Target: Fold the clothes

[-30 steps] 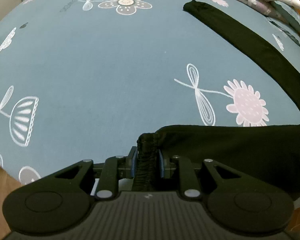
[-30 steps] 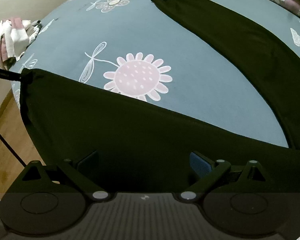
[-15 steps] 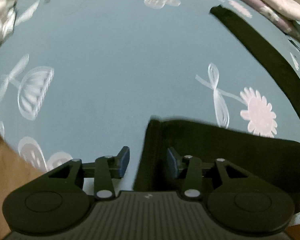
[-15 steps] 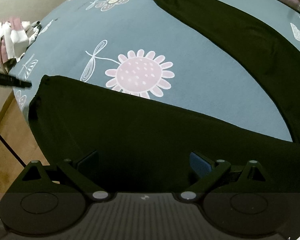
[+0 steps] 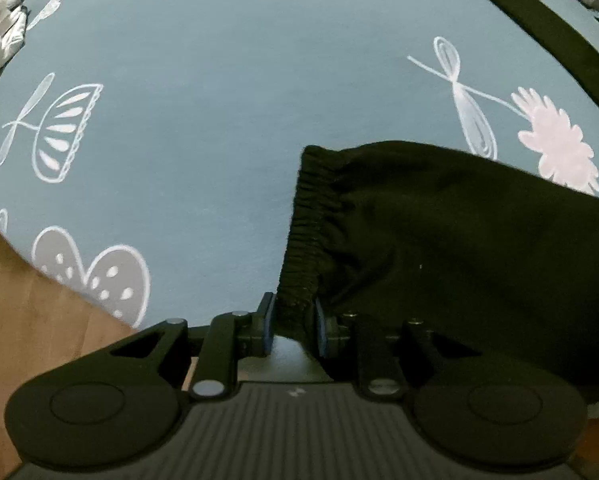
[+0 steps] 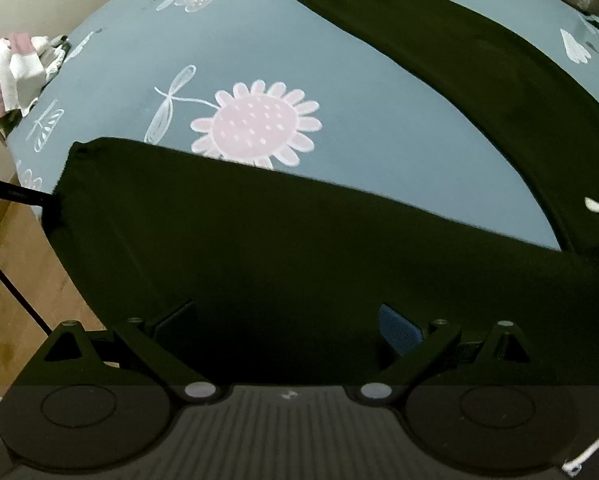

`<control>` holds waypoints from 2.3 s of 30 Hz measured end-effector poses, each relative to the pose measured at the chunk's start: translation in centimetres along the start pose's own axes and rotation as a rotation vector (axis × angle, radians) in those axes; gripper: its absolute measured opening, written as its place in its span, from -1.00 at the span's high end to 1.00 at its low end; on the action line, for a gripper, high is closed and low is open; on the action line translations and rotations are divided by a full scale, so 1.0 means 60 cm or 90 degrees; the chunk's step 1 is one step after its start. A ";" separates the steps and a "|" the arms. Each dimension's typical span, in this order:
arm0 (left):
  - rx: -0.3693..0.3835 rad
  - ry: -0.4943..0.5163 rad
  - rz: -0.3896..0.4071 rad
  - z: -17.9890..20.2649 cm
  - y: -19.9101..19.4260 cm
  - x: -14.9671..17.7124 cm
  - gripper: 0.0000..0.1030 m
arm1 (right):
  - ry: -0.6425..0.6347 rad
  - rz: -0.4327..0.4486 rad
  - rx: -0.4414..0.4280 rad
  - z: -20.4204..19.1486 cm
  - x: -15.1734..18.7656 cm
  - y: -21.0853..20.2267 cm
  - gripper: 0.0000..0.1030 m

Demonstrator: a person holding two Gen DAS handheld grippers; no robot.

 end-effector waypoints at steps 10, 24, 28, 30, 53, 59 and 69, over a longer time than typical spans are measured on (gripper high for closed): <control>-0.057 0.033 0.003 0.037 -0.040 -0.014 0.47 | 0.040 -0.026 0.042 0.076 0.071 -0.029 -0.93; 0.104 0.354 0.084 0.385 -0.059 -0.048 0.24 | -0.029 -0.023 0.105 0.162 0.190 -0.054 -0.64; 0.168 0.446 0.095 0.465 -0.054 -0.040 0.25 | -0.178 -0.044 0.097 0.150 0.212 -0.035 -0.17; 0.182 0.510 0.102 0.489 -0.058 -0.024 0.25 | -0.285 -0.043 0.100 0.138 0.230 -0.026 -0.14; 0.164 1.025 0.092 0.566 -0.056 0.137 0.47 | -0.637 -0.053 0.089 0.087 0.248 0.020 0.85; 0.200 0.962 0.047 0.560 -0.063 0.101 0.99 | -0.562 -0.077 0.074 0.089 0.227 0.007 0.91; 0.246 0.860 -0.011 0.543 -0.064 0.069 0.77 | -0.441 -0.122 0.033 0.110 0.209 0.003 0.66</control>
Point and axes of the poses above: each gripper's, at about its wrist camera, not at the fingertips, and y roughly the way its jaws point, z to its right, x to its underside, the point moved 2 cm from there along y, roughly the way its jaws point, and after that the axes turned 12 degrees about y, right-handed, at the moved point
